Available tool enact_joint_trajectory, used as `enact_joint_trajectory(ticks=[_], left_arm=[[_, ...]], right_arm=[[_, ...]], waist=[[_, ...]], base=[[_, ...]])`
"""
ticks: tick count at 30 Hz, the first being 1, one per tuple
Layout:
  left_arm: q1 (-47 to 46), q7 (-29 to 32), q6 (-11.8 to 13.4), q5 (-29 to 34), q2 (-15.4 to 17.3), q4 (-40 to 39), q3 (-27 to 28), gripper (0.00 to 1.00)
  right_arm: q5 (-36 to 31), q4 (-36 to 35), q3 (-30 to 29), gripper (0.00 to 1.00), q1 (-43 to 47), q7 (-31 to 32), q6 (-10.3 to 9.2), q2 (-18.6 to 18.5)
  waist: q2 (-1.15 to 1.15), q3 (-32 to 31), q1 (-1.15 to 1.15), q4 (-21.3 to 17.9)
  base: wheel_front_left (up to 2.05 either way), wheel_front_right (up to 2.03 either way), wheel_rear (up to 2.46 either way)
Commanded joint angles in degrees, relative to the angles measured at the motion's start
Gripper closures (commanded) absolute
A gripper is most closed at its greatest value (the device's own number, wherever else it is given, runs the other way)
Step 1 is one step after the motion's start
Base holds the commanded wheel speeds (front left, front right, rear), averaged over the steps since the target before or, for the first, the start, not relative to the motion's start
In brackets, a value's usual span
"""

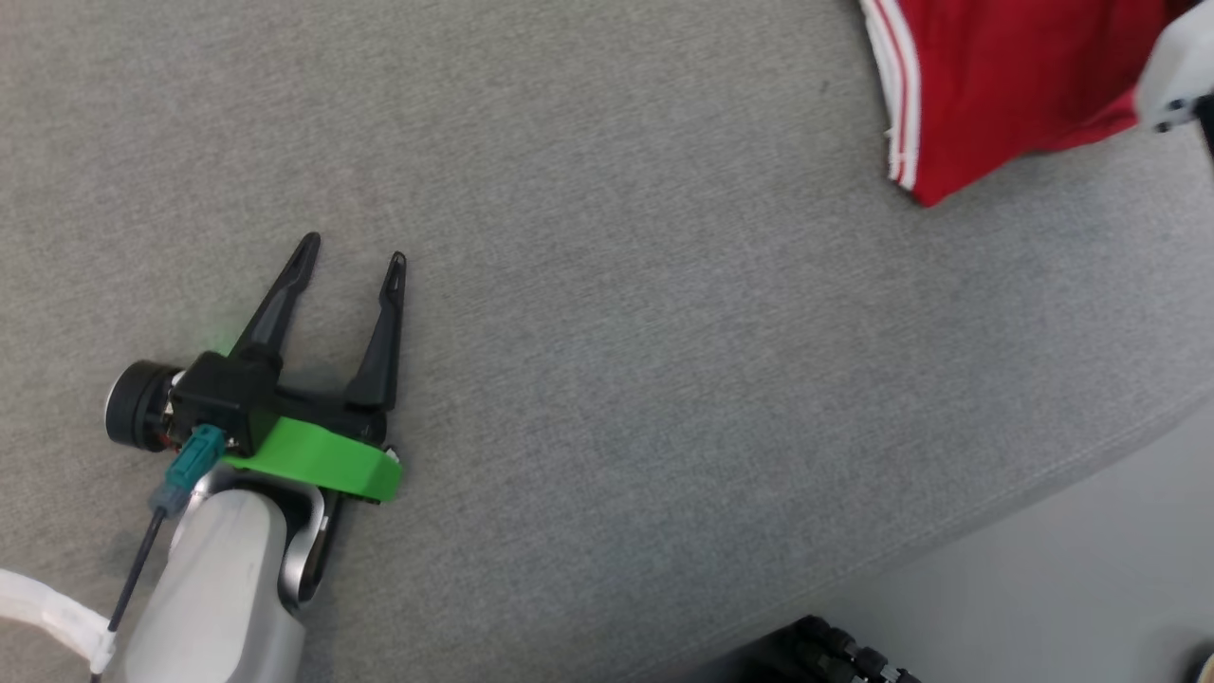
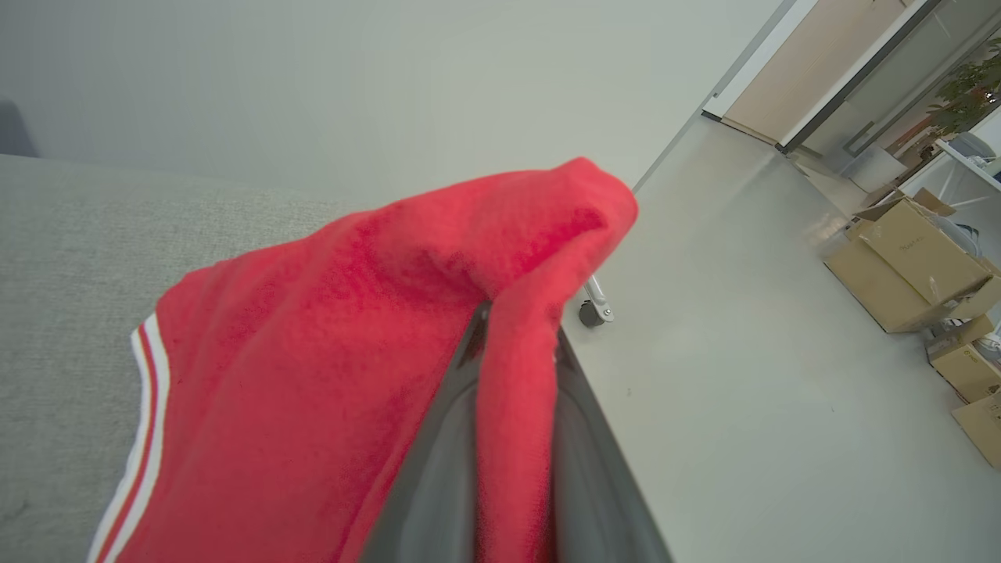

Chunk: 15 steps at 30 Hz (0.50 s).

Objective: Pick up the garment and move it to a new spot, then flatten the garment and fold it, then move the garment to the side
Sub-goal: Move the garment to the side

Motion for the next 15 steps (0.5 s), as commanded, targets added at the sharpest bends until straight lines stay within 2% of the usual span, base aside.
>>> enact_joint_trajectory(ticks=[1,2,3,4,7,10,12,15], left_arm=[[0.2,0.3,0.2,-0.9,1.2,2.1,0.9,0.00],[0.1,0.3,0.2,-1.0,1.3,2.3,1.0,0.00],[0.1,0.4,0.2,-1.1,1.4,2.5,0.9,0.00],[0.1,0.5,0.2,-1.2,1.5,2.8,1.1,0.00],[0.3,0.6,0.3,-1.2,1.5,3.5,1.6,0.00],[0.9,0.6,0.4,-1.3,1.3,4.2,2.3,0.00],[1.3,0.6,0.4,-1.2,0.8,4.1,2.9,0.00],[1.8,0.6,0.4,-0.8,-0.5,3.8,4.2,0.00]], right_arm=[[-1.7,0.2,-2.2,1.00,-1.2,0.5,-0.13,-1.8],[-3.2,0.2,-4.1,0.90,-1.3,0.8,-0.13,-2.7],[-5.0,0.0,-6.4,0.55,-1.3,0.7,-0.13,-3.5],[-6.4,-0.1,-8.6,0.00,-1.2,0.9,-0.13,-3.5],[-9.9,-1.7,-15.5,0.00,-0.8,-1.0,-0.12,-2.7],[-14.5,-5.7,-20.8,0.00,1.7,-3.5,-0.13,1.2],[-16.3,-8.4,-22.5,0.00,2.2,-5.6,-0.13,3.8],[-17.1,-11.0,-21.8,0.00,3.2,-8.7,-0.12,8.1]], waist=[[-0.01,4.1,0.00,4.4],[-0.01,4.3,0.00,4.7],[-0.01,4.5,0.00,5.0],[-0.01,4.6,0.00,5.3],[-0.01,4.4,0.00,5.9],[-0.01,3.2,0.00,6.1],[-0.01,2.2,0.00,6.4],[-0.01,0.3,0.00,6.9]], base=[[0.00,0.00,0.00],[0.00,0.00,0.00],[0.00,0.00,0.00],[0.00,0.00,0.00],[0.00,0.00,0.00],[0.00,0.00,0.00],[0.00,0.00,0.00],[0.00,0.00,0.00]])
